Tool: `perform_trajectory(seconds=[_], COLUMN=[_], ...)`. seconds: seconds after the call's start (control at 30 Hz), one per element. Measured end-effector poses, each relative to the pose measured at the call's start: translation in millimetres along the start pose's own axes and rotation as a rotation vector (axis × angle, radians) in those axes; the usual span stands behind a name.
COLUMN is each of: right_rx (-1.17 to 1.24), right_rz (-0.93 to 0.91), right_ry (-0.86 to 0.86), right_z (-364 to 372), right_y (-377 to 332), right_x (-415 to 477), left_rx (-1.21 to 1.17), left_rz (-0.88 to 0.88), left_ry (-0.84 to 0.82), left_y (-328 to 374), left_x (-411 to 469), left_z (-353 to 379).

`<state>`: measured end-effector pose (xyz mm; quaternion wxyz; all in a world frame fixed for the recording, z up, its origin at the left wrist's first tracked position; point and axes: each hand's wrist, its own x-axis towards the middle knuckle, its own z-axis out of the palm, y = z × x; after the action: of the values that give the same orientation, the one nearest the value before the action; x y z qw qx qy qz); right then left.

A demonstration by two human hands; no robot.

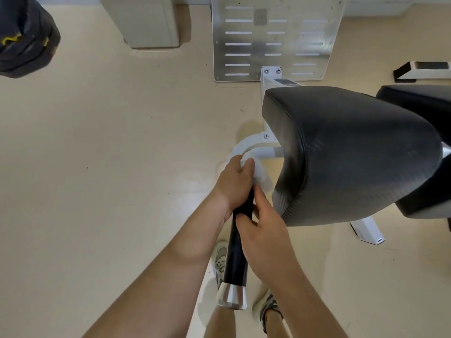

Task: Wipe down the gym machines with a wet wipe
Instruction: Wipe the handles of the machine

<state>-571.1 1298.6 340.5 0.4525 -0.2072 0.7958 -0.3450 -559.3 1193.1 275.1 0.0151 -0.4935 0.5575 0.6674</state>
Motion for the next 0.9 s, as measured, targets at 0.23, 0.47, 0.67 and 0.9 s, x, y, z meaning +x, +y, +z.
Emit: perform_trajectory(seconds=[0.23, 0.47, 0.67, 0.9], right_rx=[-0.107, -0.231, -0.789, -0.568], right_rz=[-0.079, -0.055, -0.017, -0.357], right_ry=[0.098, 0.101, 0.021, 0.157], right_z=[2.4, -5.2, -19.1, -16.7], right_y=[1.3, -9.3, -26.1, -18.1], right_x=[-9.1, 9.3, -10.8, -25.0], left_rx=[0.3, 0.277, 0.212, 0.268], left_rz=[0.154, 0.174, 0.229, 0.38], left_ry=[0.022, 0.275, 0.236, 0.246], left_y=[-8.3, -12.3, -13.6, -8.8], left_x=[-51.9, -65.3, -68.7, -80.6], left_z=[-13.1, -35.7, -33.8, -44.7])
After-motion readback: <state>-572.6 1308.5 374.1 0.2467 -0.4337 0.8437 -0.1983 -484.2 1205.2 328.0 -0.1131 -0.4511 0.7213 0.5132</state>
